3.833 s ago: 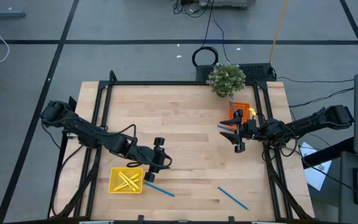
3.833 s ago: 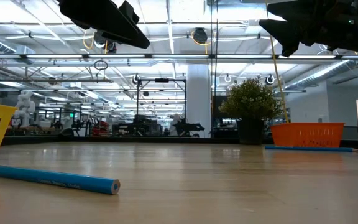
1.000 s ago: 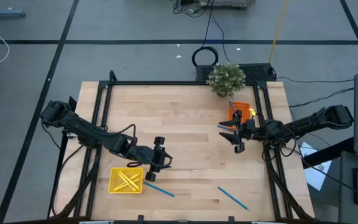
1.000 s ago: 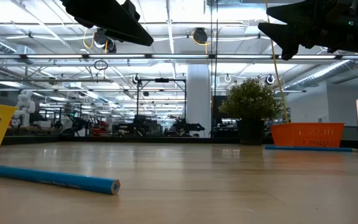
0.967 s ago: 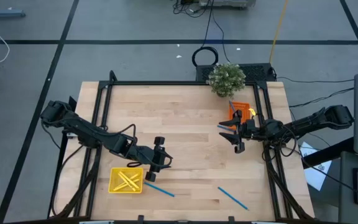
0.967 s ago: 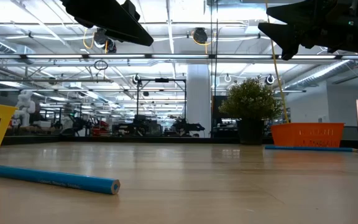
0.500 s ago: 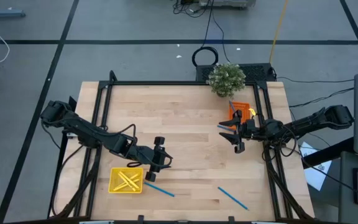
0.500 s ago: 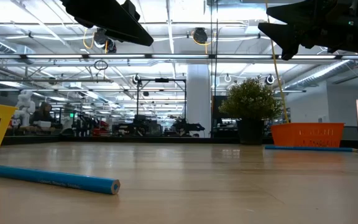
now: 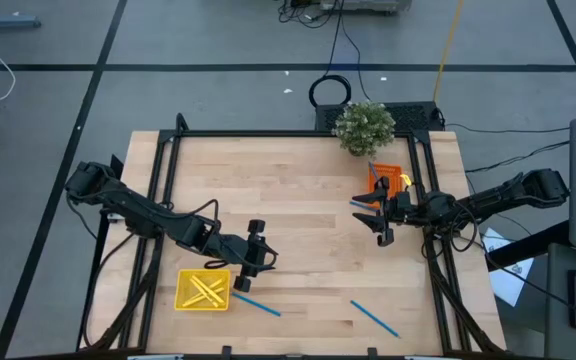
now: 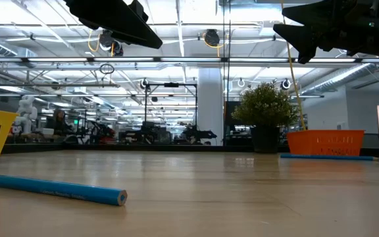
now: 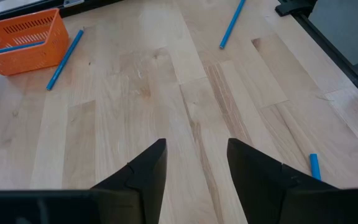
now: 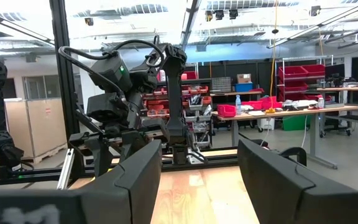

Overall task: Sort pens & pencils
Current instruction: Put the top right blue pencil into the orange bin

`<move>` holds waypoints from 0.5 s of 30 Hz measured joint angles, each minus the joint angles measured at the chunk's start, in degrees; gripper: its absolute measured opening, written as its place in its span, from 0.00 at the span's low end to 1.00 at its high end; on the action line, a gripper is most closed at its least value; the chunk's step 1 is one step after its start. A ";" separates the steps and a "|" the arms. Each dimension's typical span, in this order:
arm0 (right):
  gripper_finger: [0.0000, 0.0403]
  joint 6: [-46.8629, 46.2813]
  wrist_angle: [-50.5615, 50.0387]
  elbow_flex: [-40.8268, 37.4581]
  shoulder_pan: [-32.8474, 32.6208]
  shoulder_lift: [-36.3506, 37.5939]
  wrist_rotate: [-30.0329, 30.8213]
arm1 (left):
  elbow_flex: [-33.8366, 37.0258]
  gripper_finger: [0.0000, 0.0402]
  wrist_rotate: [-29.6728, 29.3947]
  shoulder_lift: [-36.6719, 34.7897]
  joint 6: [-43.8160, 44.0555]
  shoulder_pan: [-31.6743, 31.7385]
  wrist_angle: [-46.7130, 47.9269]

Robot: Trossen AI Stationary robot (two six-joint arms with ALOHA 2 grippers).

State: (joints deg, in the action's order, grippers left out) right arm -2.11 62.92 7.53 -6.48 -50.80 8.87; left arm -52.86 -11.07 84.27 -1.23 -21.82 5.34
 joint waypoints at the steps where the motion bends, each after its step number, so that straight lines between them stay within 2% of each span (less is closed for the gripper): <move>1: 0.50 0.00 0.00 0.00 0.00 0.00 -0.01 | 0.00 0.44 0.00 0.00 0.00 0.00 -0.01; 15: 0.50 0.00 0.00 0.00 0.00 0.02 -0.01 | -0.04 0.44 -0.11 -0.04 0.02 0.00 -8.09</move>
State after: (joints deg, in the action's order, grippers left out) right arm -2.11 62.92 7.53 -6.48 -50.78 8.86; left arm -52.90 -11.18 84.23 -1.22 -21.82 -2.75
